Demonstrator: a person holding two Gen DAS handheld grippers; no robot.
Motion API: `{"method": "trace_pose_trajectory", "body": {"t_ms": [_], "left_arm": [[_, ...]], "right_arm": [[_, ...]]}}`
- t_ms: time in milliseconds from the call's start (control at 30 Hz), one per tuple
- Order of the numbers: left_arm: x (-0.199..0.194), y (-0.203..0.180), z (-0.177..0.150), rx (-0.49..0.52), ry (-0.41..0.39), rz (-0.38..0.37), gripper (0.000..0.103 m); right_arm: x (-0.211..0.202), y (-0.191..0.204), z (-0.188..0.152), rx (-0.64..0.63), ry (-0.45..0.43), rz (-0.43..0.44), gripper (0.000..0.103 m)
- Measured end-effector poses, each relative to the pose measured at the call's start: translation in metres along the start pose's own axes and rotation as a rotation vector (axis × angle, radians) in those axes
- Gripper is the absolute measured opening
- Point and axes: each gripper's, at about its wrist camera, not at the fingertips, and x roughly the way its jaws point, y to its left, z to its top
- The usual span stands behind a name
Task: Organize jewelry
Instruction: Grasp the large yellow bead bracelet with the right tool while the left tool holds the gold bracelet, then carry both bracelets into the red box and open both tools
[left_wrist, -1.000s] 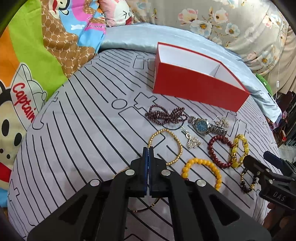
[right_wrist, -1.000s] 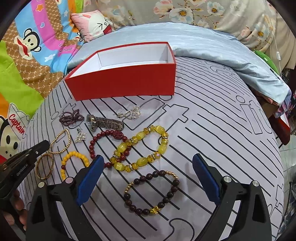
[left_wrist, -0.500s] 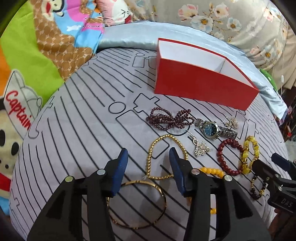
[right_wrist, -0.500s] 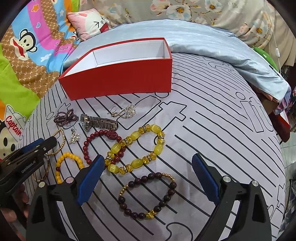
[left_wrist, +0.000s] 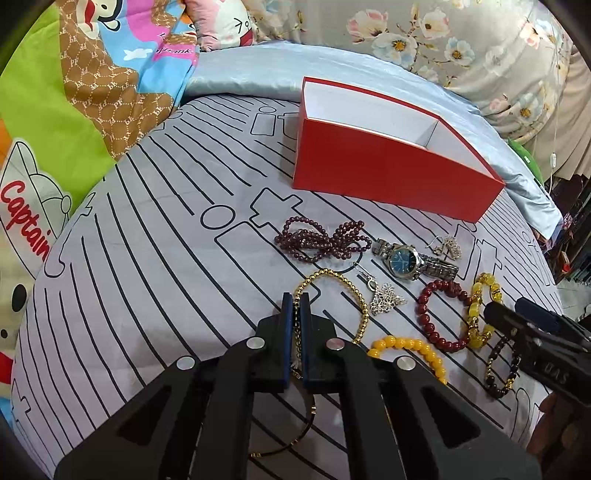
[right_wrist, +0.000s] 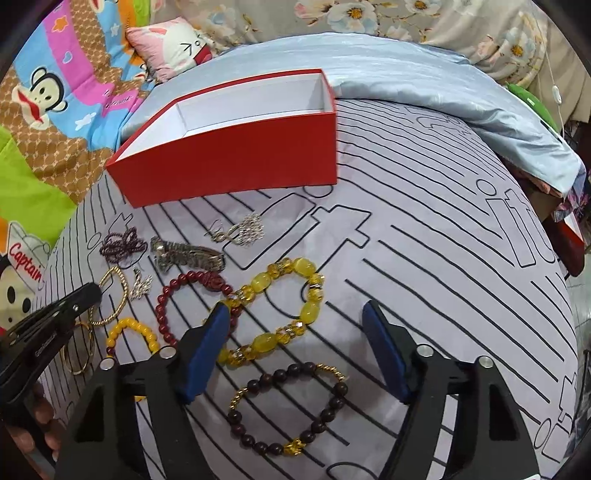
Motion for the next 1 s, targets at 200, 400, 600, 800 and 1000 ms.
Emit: {"method": "trace_pose_trajectory", "body": {"t_ms": [200,400,600,800,1000], "left_arm": [[0.002,0.000,-0.001,-0.008,0.009,0.003,0.003],[0.002,0.000,-0.003,-0.005,0.006,0.007,0.003],[0.002,-0.001,-0.003,-0.001,0.004,0.010,0.003],[0.002,0.000,-0.002,-0.004,0.006,0.005,0.003],[-0.009,0.000,0.001,-0.014,-0.008,-0.016,0.003]], "right_arm": [[0.004,-0.008,0.002,0.019,0.011,0.001,0.058],[0.001,-0.002,0.003,0.028,0.010,0.021,0.059],[0.007,0.000,0.001,0.013,0.014,-0.024,0.049],[0.010,0.000,0.002,-0.025,-0.016,-0.060,0.010],[0.000,-0.002,0.005,-0.021,-0.025,-0.025,0.009]]}}
